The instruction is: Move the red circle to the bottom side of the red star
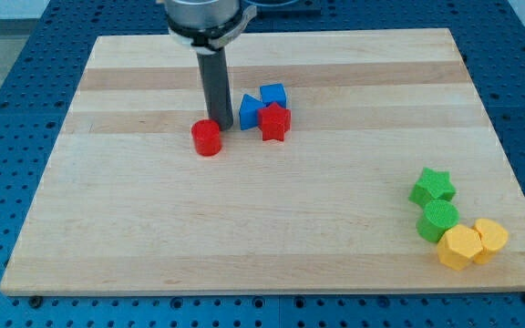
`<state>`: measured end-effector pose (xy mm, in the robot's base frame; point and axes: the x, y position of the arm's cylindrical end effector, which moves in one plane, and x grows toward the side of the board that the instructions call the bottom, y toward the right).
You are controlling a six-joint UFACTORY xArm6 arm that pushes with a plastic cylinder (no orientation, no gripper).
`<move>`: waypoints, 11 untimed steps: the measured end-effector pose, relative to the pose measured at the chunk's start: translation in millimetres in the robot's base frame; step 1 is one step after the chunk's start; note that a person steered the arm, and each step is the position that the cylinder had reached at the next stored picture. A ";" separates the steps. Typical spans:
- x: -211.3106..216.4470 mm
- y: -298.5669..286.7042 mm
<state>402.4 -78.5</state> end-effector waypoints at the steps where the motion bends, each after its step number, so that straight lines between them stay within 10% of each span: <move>1: 3.7 -2.7; 4: -3.5 -31.4; 6: 63.9 -64.8; 11: 86.1 28.3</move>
<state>488.5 -50.2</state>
